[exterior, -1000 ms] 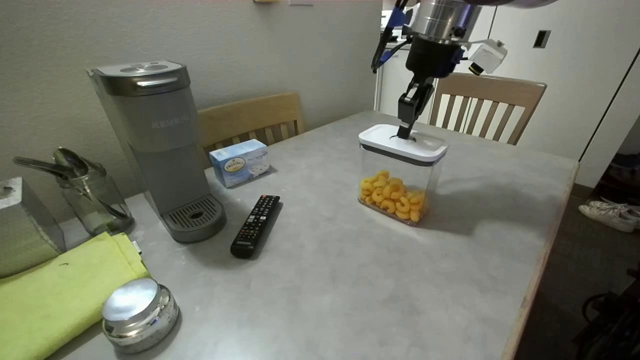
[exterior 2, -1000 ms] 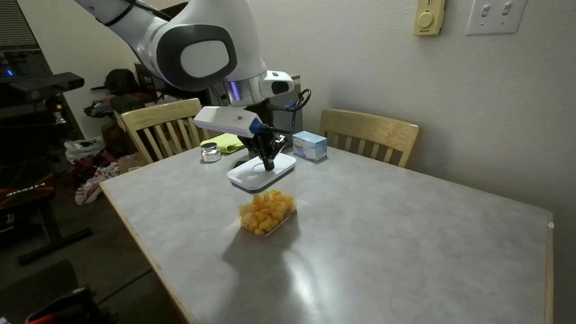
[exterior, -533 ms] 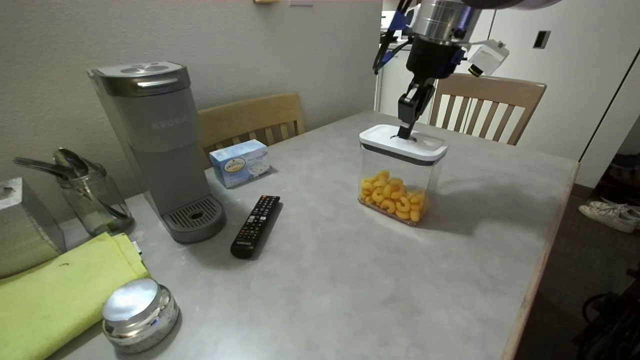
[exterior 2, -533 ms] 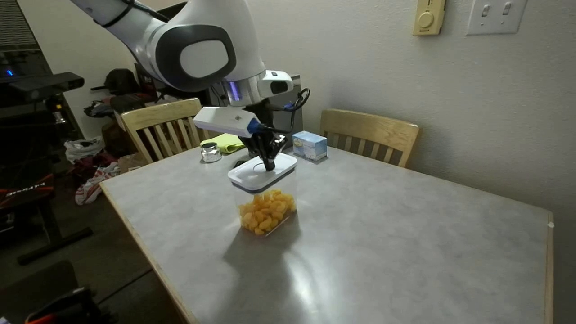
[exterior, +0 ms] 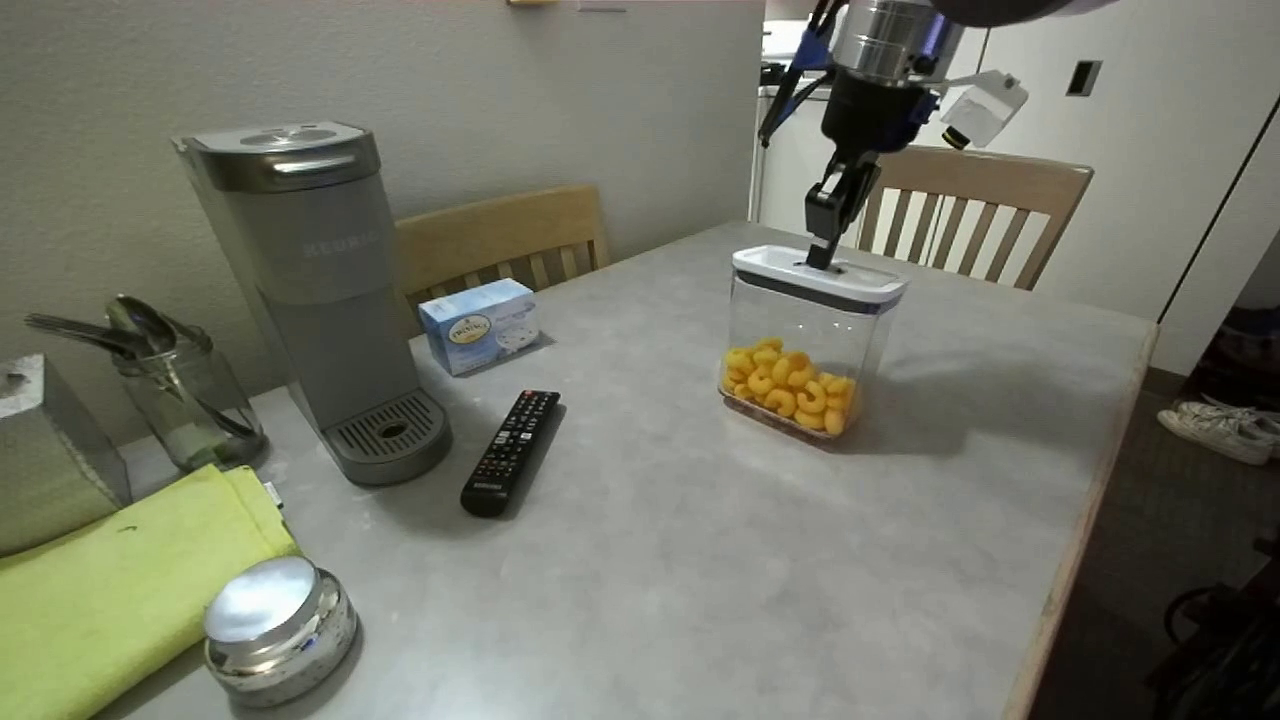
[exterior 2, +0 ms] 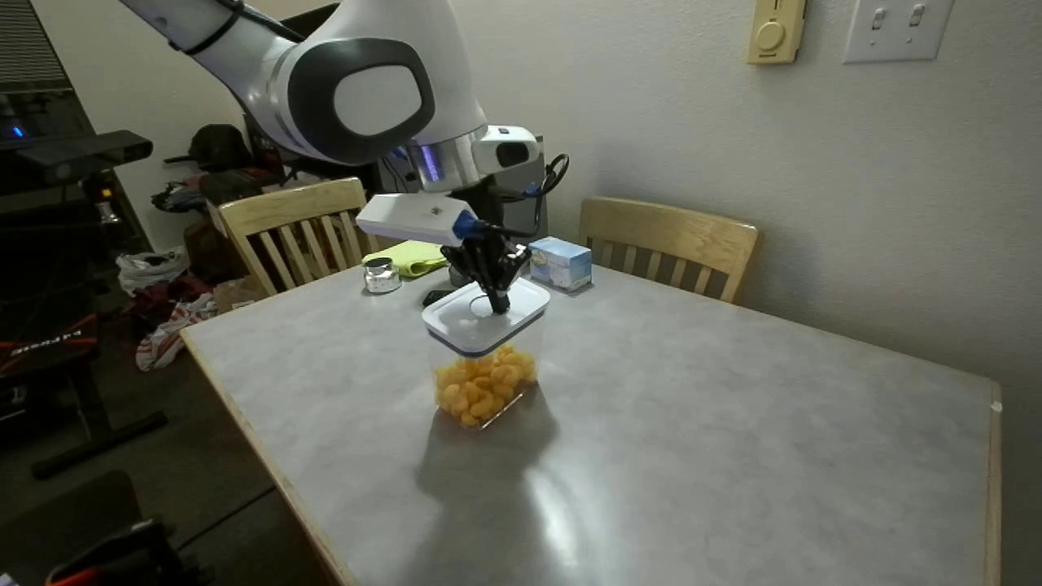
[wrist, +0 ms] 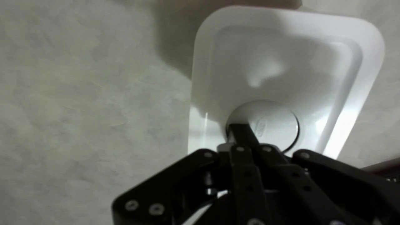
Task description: Pick up the white lid and put it on the table. Pick up the white lid and put it back on the container.
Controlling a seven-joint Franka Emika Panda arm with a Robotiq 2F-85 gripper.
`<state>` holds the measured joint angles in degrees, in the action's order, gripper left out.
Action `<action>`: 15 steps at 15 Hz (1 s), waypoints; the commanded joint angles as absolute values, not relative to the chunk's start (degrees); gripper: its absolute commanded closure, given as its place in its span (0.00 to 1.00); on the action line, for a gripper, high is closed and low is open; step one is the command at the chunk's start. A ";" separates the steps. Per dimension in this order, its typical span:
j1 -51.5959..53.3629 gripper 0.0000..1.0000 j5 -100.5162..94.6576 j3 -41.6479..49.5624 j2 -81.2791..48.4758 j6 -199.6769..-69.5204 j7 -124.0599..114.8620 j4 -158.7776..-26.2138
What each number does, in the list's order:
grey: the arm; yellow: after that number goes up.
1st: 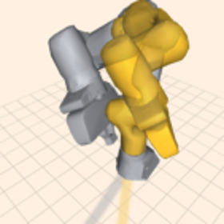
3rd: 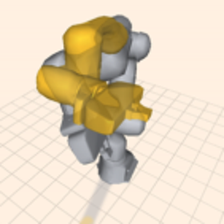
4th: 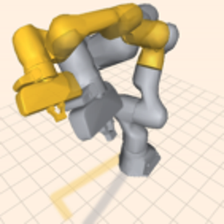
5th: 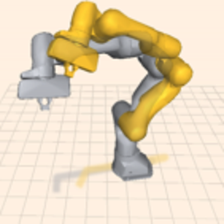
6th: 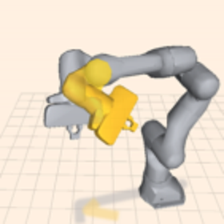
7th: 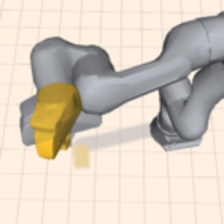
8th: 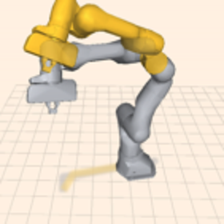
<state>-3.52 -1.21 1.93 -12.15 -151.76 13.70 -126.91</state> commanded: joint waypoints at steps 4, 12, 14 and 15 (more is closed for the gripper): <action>-3.91 1.00 -3.42 2.20 -12.83 -150.19 13.82 -127.08; -4.20 1.00 -1.70 1.64 -9.17 -147.72 14.66 -125.10; -4.23 1.00 -1.46 1.82 -7.89 -146.81 14.75 -124.51; -4.25 1.00 -1.41 1.96 -7.34 -146.46 14.76 -124.19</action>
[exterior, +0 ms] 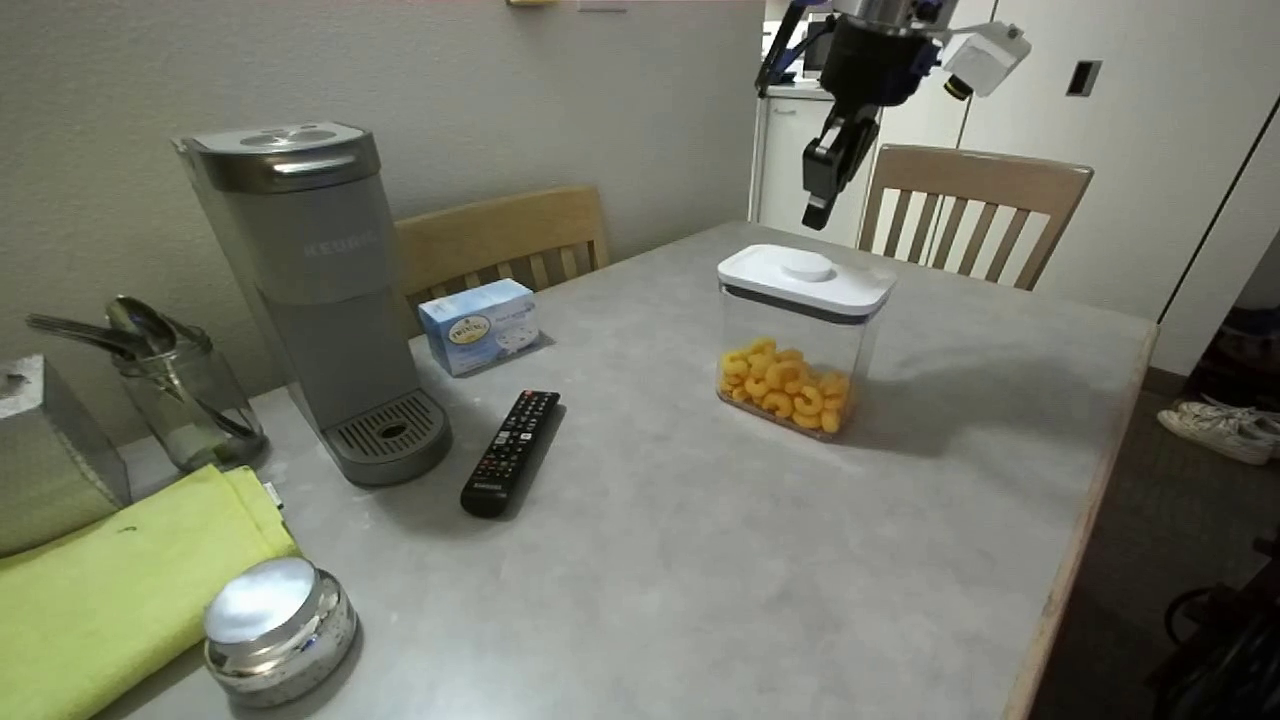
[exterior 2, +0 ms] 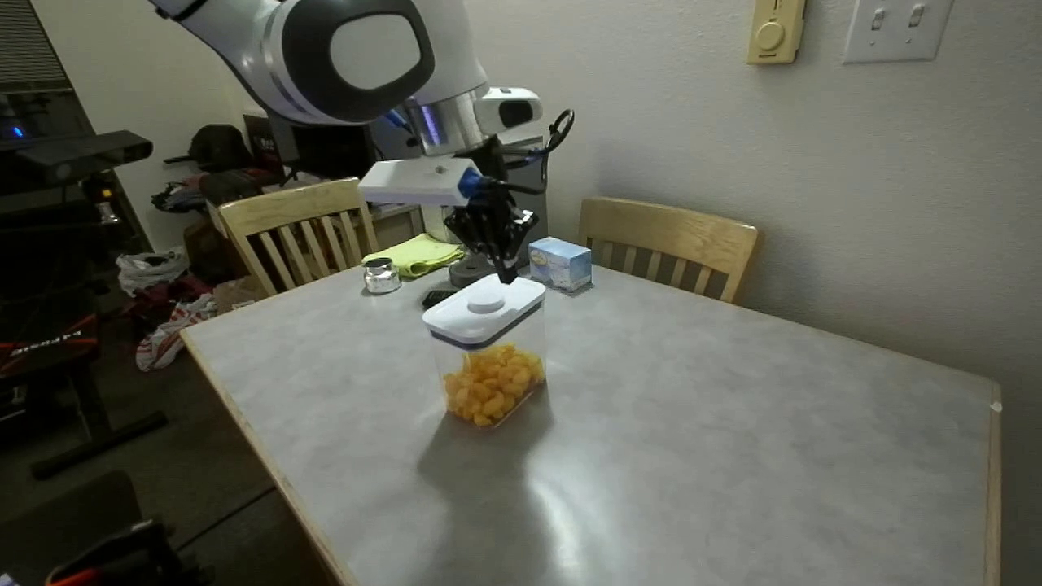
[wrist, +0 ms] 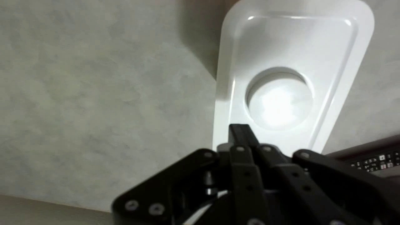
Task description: Pick up the white lid and put it on the table. Pick up the white lid and put it back on the container.
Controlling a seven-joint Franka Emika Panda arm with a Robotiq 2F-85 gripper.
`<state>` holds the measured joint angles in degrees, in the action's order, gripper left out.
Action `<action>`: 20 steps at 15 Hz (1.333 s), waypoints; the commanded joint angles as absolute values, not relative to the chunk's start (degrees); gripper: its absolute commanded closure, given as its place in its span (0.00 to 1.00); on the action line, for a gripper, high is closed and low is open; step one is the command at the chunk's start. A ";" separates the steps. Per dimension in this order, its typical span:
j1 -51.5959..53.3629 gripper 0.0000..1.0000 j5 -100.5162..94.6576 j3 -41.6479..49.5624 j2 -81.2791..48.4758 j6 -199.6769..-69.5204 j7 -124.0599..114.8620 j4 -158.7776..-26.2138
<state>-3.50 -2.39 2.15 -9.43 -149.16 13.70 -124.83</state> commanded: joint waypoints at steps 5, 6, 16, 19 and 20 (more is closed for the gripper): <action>-4.29 1.00 -0.90 2.56 -4.74 -145.51 14.93 -123.48; -4.22 0.96 -1.39 2.74 -4.48 -145.42 14.66 -123.42; -3.76 0.49 -2.72 3.41 -4.20 -145.91 13.60 -123.57; -3.69 0.17 -0.27 3.18 -3.89 -145.12 11.73 -124.42; -3.56 0.12 -0.11 3.16 -3.78 -145.11 10.13 -124.83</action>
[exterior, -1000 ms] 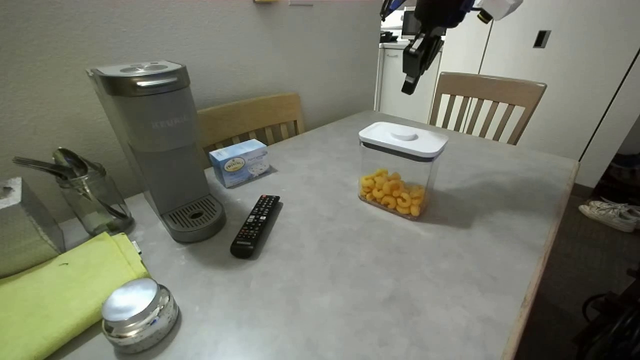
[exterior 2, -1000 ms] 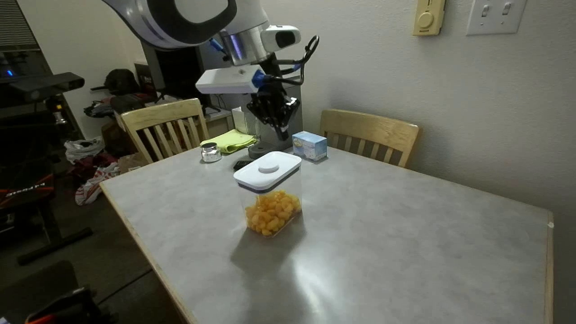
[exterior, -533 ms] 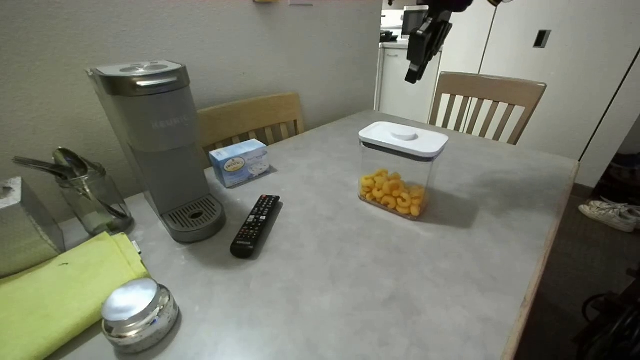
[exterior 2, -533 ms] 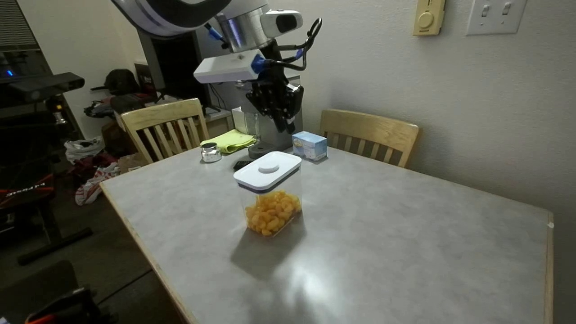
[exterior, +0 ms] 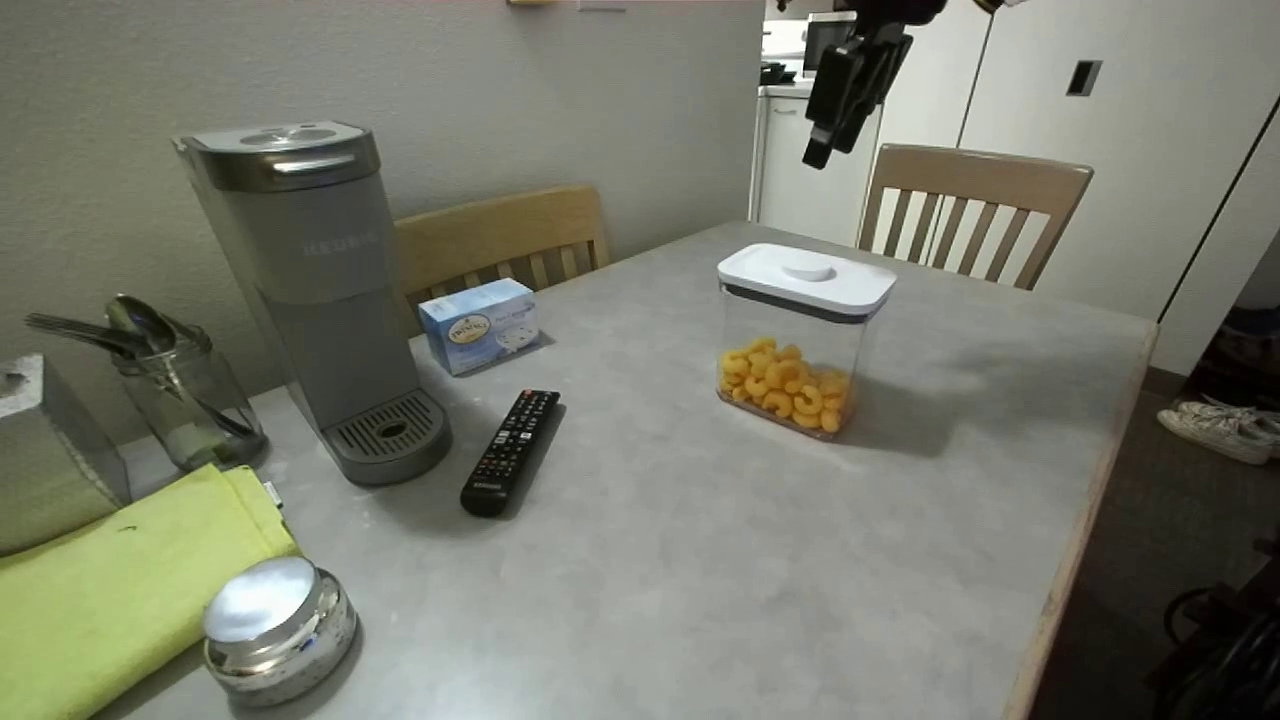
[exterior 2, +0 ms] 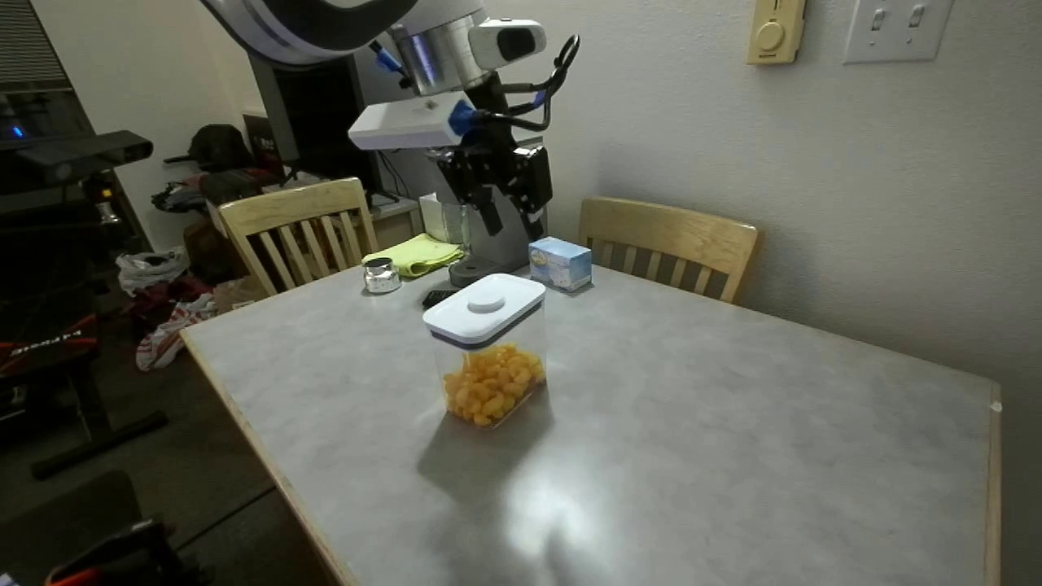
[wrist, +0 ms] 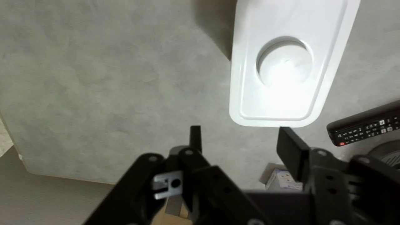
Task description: Pick up the white lid and put it on the table. Pick up the white lid and put it back on the container.
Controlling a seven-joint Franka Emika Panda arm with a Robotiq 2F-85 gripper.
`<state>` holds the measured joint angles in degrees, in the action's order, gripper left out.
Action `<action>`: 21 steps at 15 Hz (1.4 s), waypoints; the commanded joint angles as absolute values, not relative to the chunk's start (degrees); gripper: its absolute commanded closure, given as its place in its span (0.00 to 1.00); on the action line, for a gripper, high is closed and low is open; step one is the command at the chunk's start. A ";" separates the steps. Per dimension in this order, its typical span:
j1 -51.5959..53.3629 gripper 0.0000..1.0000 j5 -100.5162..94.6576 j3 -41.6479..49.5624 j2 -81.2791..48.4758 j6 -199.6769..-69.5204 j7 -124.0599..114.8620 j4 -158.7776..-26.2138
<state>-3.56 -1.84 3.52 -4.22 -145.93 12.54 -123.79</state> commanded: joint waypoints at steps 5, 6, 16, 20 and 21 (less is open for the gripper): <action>-3.41 0.00 2.01 2.80 -3.63 -146.14 8.38 -126.52; -3.48 0.00 2.22 2.83 -3.90 -146.42 9.11 -126.62; -4.04 0.00 12.08 0.02 -9.19 -142.96 24.78 -124.96; -3.99 0.00 7.84 0.08 -10.49 -143.08 25.79 -124.64; -4.06 0.00 7.08 0.16 -10.77 -143.24 25.77 -124.38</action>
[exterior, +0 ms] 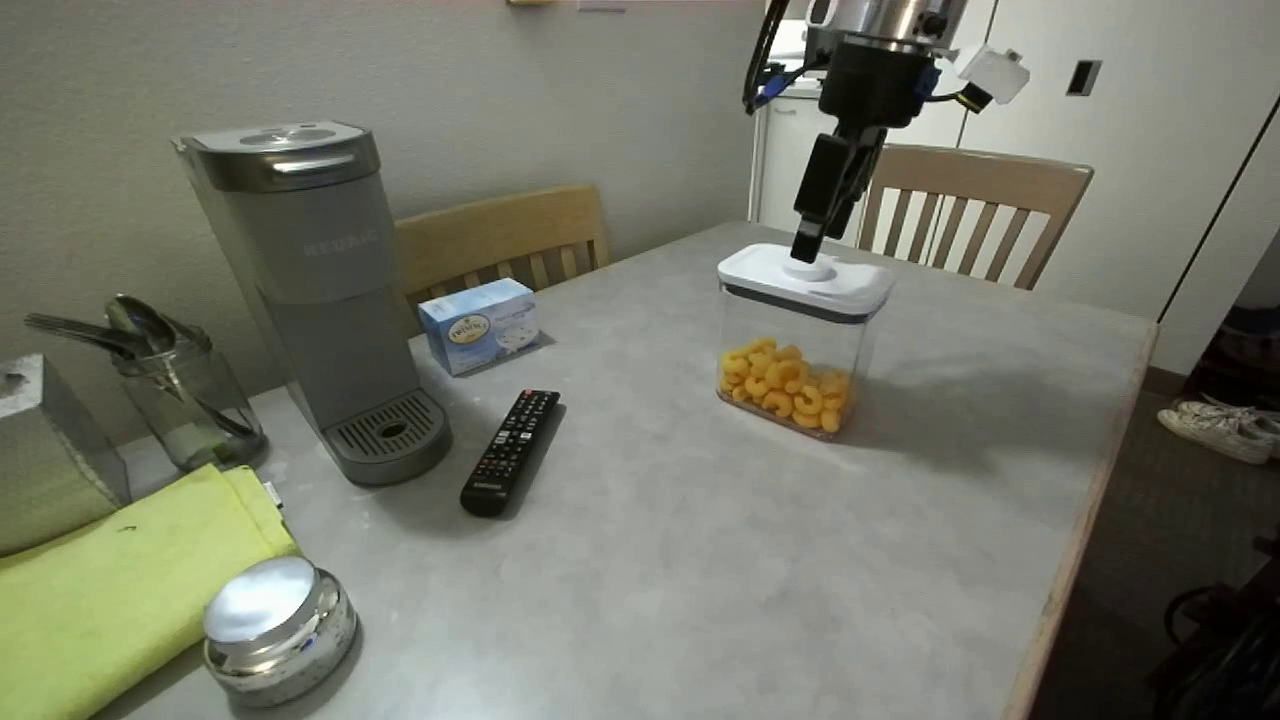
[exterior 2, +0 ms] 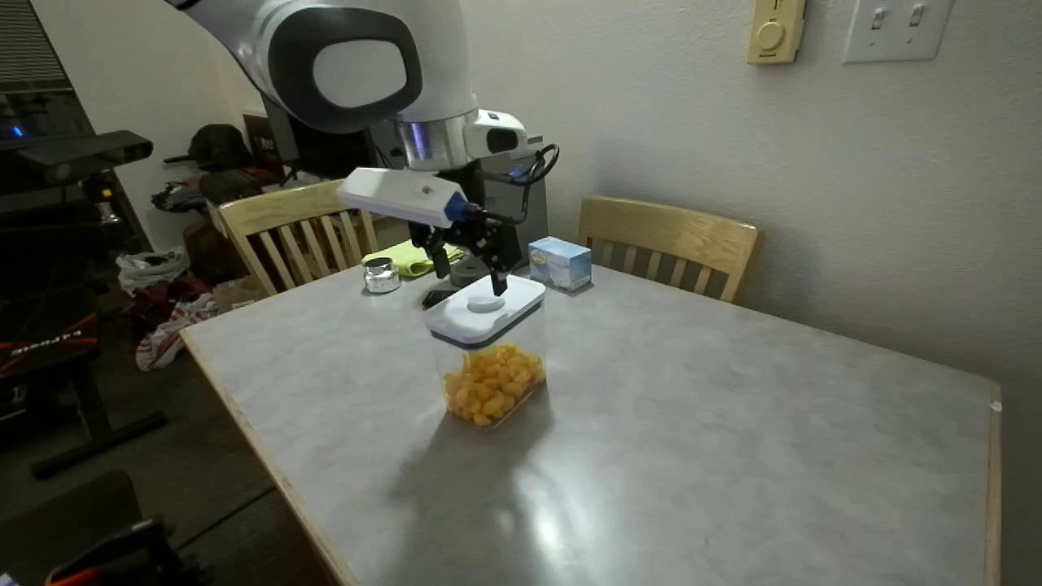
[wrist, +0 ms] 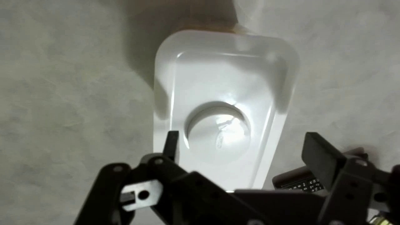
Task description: Pick up the white lid and put it on the table. Pick up the white lid and put it back on the container.
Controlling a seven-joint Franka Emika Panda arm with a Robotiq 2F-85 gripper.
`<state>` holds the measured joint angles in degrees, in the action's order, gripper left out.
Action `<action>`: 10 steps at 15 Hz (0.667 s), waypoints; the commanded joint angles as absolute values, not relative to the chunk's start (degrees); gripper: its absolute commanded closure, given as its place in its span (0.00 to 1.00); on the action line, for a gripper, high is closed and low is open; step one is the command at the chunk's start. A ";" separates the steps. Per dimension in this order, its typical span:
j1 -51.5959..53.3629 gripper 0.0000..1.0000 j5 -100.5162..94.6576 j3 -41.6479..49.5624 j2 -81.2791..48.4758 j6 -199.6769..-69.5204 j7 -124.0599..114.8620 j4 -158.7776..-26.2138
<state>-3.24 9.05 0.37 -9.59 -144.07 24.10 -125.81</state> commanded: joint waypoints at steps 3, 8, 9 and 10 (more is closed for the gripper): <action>-4.34 0.00 6.07 0.08 -11.18 -143.27 25.96 -123.52; -4.78 0.00 7.16 -0.13 -11.83 -143.28 26.01 -123.14; -4.85 0.00 7.19 -0.10 -12.02 -143.38 25.87 -123.20; -4.95 0.00 7.32 -0.10 -12.34 -143.46 25.75 -123.24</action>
